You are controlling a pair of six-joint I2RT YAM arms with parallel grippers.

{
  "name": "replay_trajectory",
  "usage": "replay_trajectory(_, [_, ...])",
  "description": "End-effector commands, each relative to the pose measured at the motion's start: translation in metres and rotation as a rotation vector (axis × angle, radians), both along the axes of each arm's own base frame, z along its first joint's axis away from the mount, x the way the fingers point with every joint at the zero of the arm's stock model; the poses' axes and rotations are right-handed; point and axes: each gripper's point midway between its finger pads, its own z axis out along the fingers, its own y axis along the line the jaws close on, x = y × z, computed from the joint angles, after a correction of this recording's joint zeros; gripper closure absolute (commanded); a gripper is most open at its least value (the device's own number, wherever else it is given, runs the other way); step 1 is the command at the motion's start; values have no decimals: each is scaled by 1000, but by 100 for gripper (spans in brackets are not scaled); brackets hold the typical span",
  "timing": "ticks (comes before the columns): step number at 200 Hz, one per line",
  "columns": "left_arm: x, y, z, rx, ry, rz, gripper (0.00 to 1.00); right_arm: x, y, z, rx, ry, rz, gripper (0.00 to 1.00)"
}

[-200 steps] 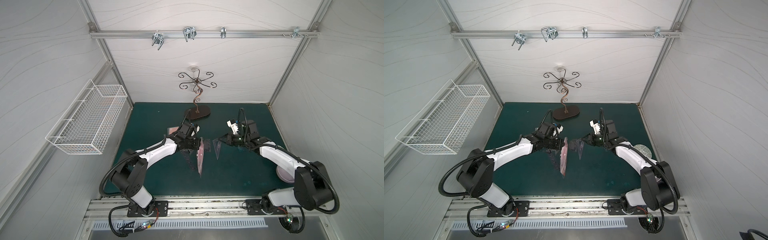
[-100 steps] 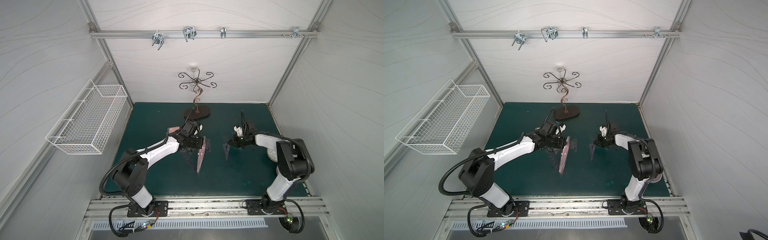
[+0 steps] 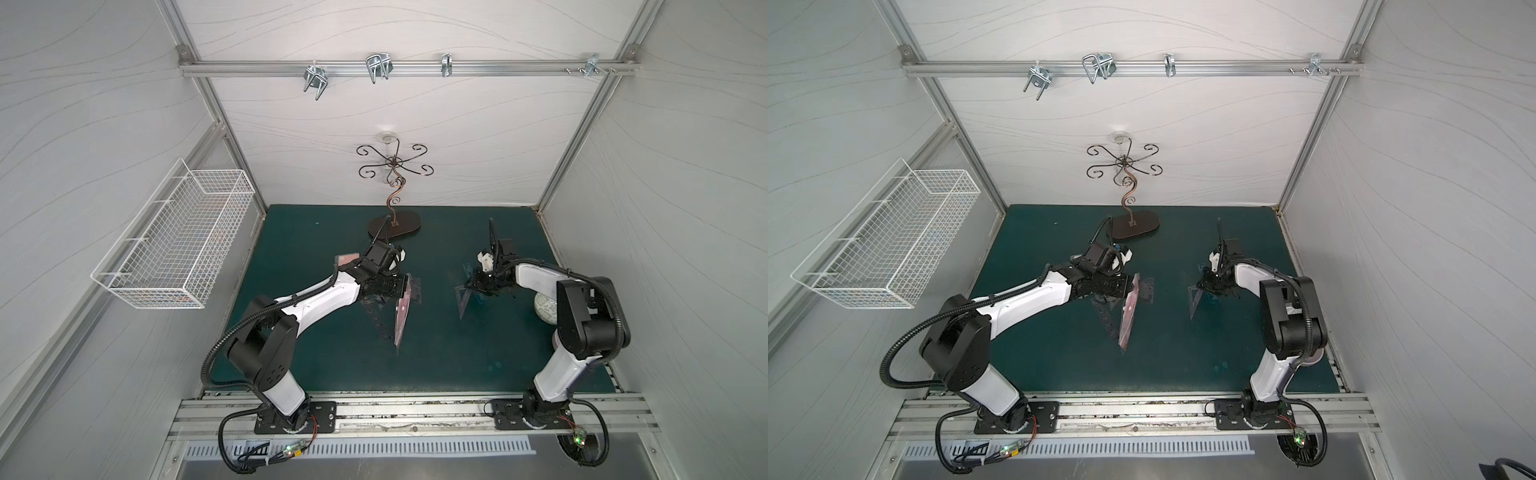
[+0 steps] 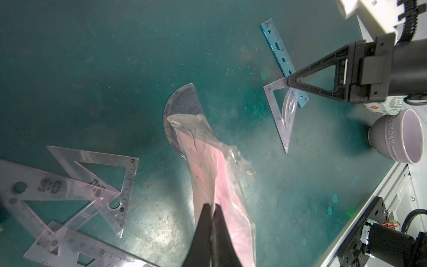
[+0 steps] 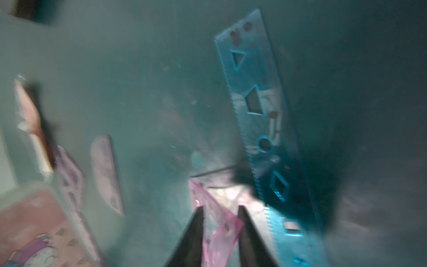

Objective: Open the ruler set and take out the ruler
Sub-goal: Place the ruler at the center of the board.

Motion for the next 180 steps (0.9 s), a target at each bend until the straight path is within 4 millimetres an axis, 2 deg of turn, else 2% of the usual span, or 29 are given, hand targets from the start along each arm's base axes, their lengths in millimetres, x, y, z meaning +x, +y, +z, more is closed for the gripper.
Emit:
replay_trajectory(1, [13,-9,13,-12,-46,-5,100,-19,-11,-4,-45,57,1,52])
replay_trajectory(18, [13,-10,13,-15,-41,-7,100,-16,-5,14,-4,11,11,45])
replay_trajectory(25, [14,-11,12,-15,-37,-5,100,-14,-3,24,7,-9,10,39])
replay_trajectory(45, [15,-12,11,-8,-28,-3,100,-12,0,52,30,-76,6,39])
replay_trajectory(55, [16,-12,10,-5,-24,2,100,-11,5,72,70,-127,14,42])
replay_trajectory(70, [17,-11,4,13,-9,13,100,-17,38,112,260,-221,122,52])
replay_trajectory(85, [17,-12,-1,26,13,16,100,-35,78,149,461,-252,253,66])
replay_trajectory(102, [17,-15,-2,26,19,14,100,-65,121,171,594,-243,400,81])
replay_trajectory(110, [19,-15,-1,21,13,17,100,-79,138,176,622,-243,447,88])
replay_trajectory(129, [20,-16,2,17,5,25,100,-96,159,175,635,-249,495,94])
replay_trajectory(144, [20,-17,4,9,5,26,100,-103,172,168,625,-243,513,98])
replay_trajectory(180, [18,-18,4,8,3,28,100,-110,194,155,551,-264,535,99])
